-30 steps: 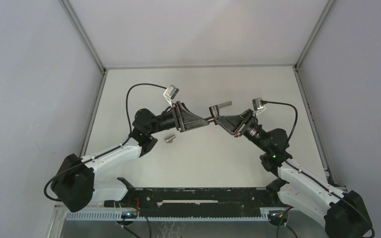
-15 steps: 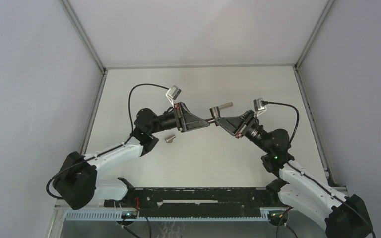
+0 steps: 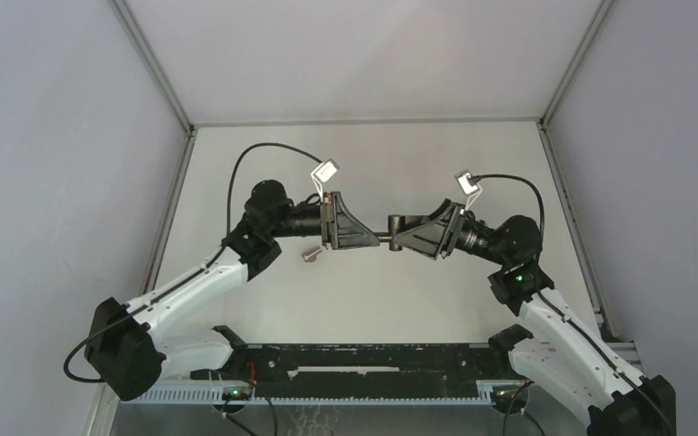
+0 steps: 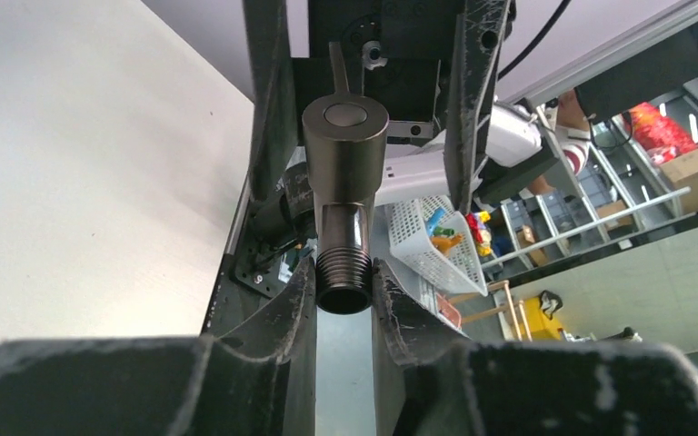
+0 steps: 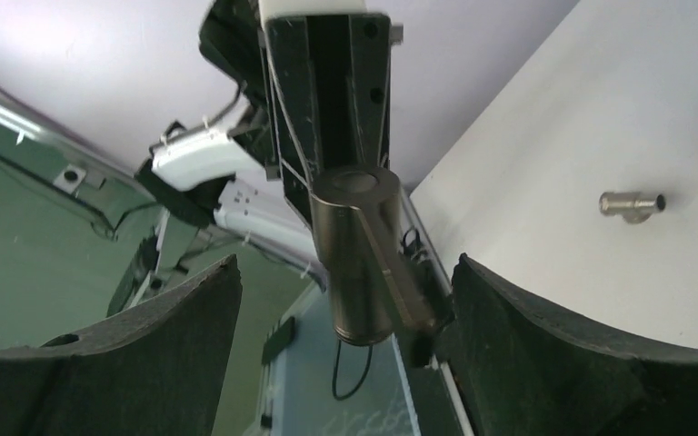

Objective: Install the water faucets

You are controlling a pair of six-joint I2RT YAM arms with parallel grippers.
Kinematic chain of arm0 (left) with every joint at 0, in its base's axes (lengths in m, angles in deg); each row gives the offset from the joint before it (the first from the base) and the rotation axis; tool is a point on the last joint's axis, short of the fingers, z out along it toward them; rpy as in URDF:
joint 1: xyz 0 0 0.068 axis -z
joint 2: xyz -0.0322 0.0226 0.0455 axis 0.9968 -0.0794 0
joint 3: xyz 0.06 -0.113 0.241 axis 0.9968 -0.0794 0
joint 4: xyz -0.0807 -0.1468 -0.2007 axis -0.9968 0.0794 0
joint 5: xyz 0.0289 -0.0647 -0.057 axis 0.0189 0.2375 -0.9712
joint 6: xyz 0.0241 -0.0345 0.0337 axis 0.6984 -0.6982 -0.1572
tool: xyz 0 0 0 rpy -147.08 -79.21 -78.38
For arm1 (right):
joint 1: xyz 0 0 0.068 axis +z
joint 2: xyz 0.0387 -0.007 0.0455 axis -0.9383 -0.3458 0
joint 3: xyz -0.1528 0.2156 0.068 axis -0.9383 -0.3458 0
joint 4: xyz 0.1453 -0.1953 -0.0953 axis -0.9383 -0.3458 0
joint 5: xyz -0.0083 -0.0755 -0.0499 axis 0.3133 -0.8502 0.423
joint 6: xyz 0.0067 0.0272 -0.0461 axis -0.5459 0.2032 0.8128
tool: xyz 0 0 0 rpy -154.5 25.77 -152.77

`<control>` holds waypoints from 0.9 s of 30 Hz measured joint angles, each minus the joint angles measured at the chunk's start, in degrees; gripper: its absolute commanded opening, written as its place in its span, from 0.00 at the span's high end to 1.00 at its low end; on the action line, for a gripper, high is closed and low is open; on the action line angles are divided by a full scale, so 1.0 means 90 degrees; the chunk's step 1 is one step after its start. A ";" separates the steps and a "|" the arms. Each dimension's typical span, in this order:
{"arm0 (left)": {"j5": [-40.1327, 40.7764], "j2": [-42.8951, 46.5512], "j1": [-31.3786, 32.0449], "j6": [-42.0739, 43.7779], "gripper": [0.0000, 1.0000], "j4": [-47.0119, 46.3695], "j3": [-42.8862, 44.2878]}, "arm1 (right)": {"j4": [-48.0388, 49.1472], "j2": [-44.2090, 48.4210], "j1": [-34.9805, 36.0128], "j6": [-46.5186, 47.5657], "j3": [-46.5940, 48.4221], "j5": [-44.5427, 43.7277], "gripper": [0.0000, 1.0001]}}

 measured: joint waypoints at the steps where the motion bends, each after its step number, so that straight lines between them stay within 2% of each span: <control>1: -0.0029 0.0061 -0.0002 0.0148 1.00 0.0182 0.0053 | -0.0007 -0.0083 0.0000 0.0046 0.0041 0.0168 0.10; 6: -0.0197 0.0189 -0.0002 0.0750 1.00 0.0896 0.0308 | -0.0236 -0.0357 0.0005 0.0318 0.0182 0.0962 0.13; 10: -0.0325 0.0197 0.0000 0.1005 1.00 0.1241 0.0340 | -0.0486 -0.0362 0.0068 0.0607 0.0379 0.1239 0.20; 14: -0.0423 0.0197 0.0017 0.1178 1.00 0.1511 0.0352 | -0.0500 -0.0367 0.0255 0.0765 0.0459 0.1268 0.24; 24: -0.0614 0.0257 0.0056 0.1355 1.00 0.1800 0.0379 | -0.0328 -0.0804 0.0614 0.0818 0.0459 0.1253 0.48; 27: -0.0656 0.0289 0.0058 0.1396 1.00 0.1802 0.0379 | -0.0330 -0.0818 0.0641 0.0862 0.0461 0.1258 0.47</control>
